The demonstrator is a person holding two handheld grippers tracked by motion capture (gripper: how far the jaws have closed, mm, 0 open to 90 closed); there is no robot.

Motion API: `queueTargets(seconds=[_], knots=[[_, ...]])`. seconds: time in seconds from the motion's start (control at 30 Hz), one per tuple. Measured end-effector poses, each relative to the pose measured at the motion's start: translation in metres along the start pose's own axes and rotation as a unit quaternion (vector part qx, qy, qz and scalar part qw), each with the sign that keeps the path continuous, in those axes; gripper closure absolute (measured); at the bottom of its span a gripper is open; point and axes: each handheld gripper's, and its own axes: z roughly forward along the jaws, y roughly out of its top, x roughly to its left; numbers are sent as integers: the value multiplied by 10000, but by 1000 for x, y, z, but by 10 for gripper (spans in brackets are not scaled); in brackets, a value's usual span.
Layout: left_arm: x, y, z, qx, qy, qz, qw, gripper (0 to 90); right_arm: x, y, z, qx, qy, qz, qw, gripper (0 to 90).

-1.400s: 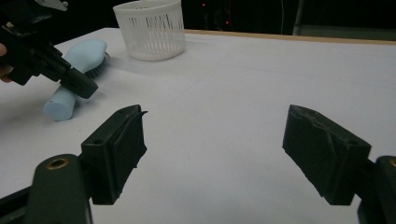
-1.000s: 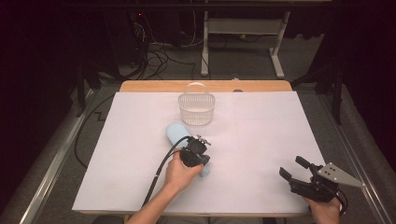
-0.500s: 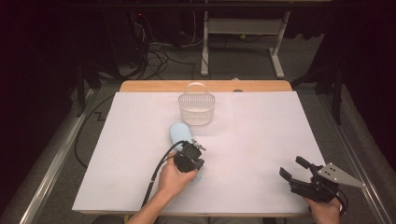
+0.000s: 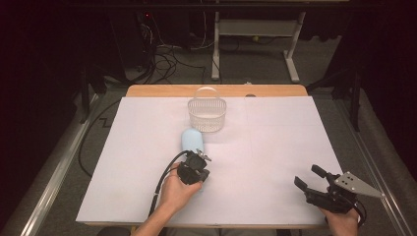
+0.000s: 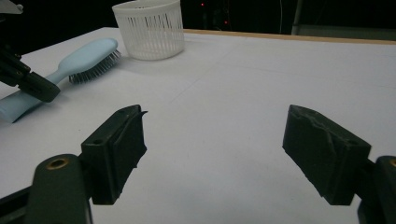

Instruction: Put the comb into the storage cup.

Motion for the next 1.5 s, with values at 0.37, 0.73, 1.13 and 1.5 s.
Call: queueTargets(seconds=[0.37, 0.73, 1.13, 1.5], knots=[[2, -7, -4, 38, 94, -1, 9999, 898, 0, 0, 0, 4, 1, -7, 10000, 215], [6, -11, -8, 66, 188, -58, 9998, 898, 0, 0, 0, 1, -1, 5, 10000, 215], [13, -16, -11, 98, 248, -146, 9995, 897, 0, 0, 0, 5, 3, -7, 10000, 215], [22, -22, -16, 67, 335, -299, 9990, 897, 0, 0, 0, 6, -13, 2, 10000, 215]])
